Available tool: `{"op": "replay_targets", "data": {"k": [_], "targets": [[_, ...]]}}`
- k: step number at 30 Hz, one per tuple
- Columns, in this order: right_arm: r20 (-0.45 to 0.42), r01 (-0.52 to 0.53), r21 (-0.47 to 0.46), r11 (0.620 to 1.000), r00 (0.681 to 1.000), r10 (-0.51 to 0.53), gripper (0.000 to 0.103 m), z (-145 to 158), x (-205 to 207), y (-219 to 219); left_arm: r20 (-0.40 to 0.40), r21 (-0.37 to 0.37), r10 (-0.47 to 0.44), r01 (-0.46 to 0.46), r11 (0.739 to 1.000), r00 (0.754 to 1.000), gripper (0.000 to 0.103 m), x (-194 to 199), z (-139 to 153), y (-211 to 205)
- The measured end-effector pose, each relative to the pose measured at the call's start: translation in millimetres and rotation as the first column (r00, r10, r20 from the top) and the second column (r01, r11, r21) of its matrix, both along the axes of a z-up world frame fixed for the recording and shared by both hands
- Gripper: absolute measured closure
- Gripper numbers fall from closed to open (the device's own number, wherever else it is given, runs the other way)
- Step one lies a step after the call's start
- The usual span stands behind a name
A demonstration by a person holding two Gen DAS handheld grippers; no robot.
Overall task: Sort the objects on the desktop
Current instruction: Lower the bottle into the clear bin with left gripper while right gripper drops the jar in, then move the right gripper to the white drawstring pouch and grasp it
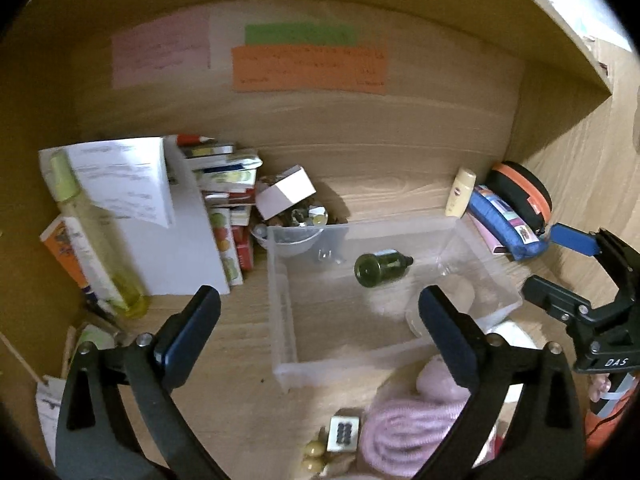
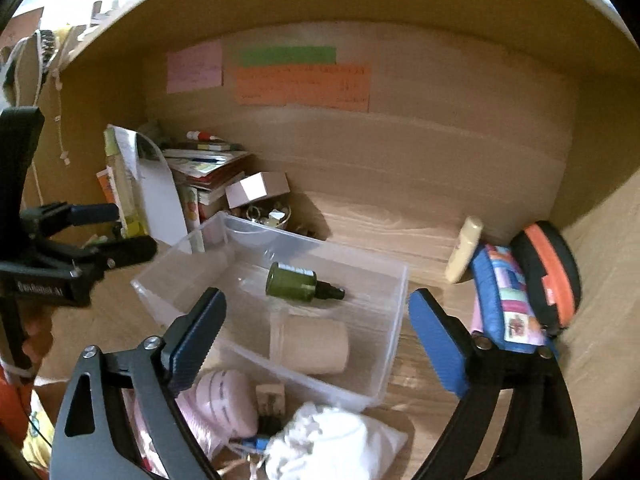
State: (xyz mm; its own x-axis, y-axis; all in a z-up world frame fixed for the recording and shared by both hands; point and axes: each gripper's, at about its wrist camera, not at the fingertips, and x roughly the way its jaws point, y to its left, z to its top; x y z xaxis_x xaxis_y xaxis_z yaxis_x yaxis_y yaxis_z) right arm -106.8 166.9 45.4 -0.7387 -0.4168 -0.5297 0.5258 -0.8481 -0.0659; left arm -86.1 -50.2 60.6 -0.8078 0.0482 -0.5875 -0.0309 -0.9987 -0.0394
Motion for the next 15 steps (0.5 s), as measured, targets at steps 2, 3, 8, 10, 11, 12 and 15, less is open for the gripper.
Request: {"op": "replay_targets", "data": {"k": [2,3,8,10,11,12,15], "targets": [[-0.008,0.003,-0.002,1.000,1.000,-0.003,0.008,1,9,6,0.001,0.001,0.010,-0.010,1.000,1.000,0.002,10,-1,-2],[-0.009,0.004,-0.004,1.000,1.000,-0.004,0.008,1,14,9,0.002,0.000,0.015,-0.015,1.000,1.000,0.002,15,-1,-4],[-0.013,0.017,-0.014,1.000,1.000,-0.017,0.008,2,34,21,0.013,-0.002,0.036,-0.036,0.999,0.999,0.002,40,-6,-8],[-0.014,0.024,-0.014,1.000,1.000,-0.025,0.008,1,42,26,0.024,0.006,0.041,-0.041,0.999,0.999,0.002,52,-10,-10],[-0.014,0.030,-0.013,0.999,0.999,-0.030,0.008,0,45,28,0.034,0.006,0.041,-0.042,0.999,0.999,0.002,56,-14,-11],[-0.011,0.037,-0.011,0.999,0.999,-0.038,0.008,-2,48,30,0.042,0.004,0.043,-0.044,0.999,0.998,0.002,59,-17,-12],[0.008,0.061,-0.004,0.998,0.998,-0.061,0.008,-9,54,39,0.073,-0.006,0.057,-0.057,0.998,0.996,0.002,70,-30,-14]]}}
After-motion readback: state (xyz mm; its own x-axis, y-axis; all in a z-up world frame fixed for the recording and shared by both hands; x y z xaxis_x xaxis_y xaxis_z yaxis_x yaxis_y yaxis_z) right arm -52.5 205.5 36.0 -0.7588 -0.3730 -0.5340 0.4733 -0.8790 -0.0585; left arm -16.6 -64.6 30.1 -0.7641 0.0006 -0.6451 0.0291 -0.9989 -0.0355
